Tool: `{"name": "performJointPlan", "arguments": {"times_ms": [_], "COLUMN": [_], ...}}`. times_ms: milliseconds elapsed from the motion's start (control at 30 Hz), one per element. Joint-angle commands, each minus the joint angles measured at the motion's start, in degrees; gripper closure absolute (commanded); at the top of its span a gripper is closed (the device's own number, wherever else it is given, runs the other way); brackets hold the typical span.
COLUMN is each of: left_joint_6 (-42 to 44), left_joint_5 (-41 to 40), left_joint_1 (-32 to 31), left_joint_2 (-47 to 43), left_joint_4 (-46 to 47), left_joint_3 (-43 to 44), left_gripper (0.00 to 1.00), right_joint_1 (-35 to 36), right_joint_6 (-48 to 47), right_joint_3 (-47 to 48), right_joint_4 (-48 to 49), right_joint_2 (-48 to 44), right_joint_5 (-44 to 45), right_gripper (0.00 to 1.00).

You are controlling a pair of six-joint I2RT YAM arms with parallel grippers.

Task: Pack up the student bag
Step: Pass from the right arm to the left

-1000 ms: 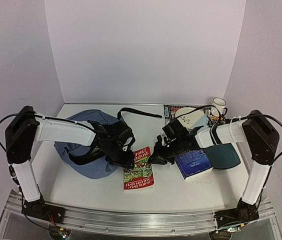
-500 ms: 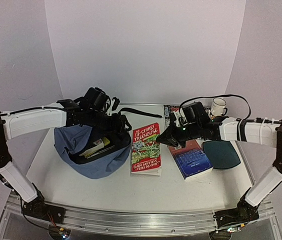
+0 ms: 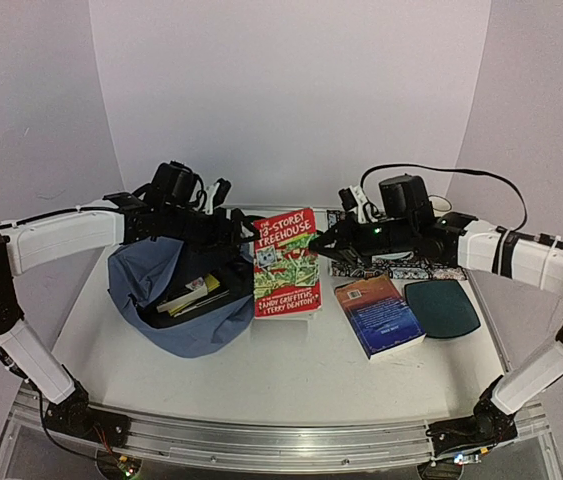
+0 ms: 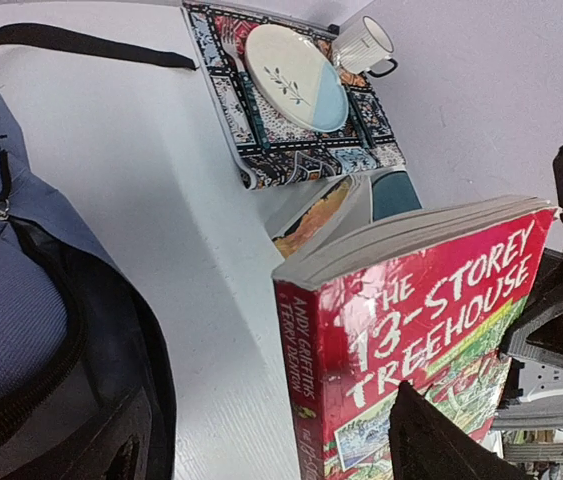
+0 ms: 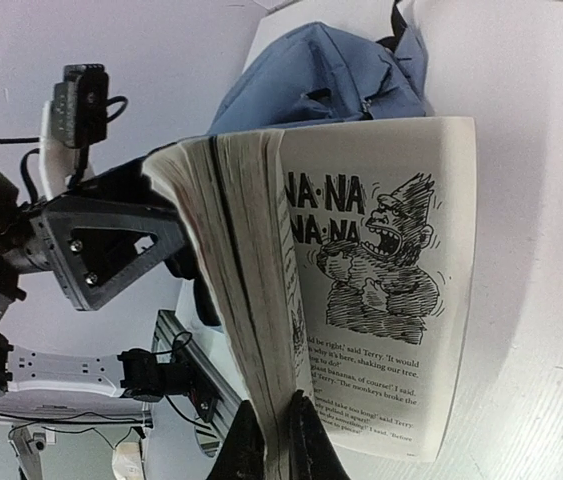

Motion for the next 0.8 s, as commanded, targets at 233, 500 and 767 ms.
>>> {"name": "performJointPlan", "arguments": {"times_ms": [233, 500, 767], "left_joint_6": [-5.5, -7.9, -10.9], "left_joint_5": [16.9, 22.2, 19.8], "left_joint_1": [0.5, 0.6, 1.3], "left_joint_2": [-3.3, -4.9, -7.7], "left_joint_4": [21.0, 27.3, 28.0], "left_joint_3": [-2.7, -3.0, -3.2], "left_gripper": [0.24, 0.55, 0.97], "right_joint_1": [-0.2, -0.2, -0.2], "right_joint_6": [1.9, 1.6, 0.9], "right_joint_3": [6.1, 7.4, 8.4], "right_joint_4": [12.4, 15.1, 15.1], "right_joint_2": [-1.9, 0.7, 3.3], "right_joint_5": [-7.0, -9.4, -6.2], "right_gripper": [1.0, 1.0, 1.0]}}
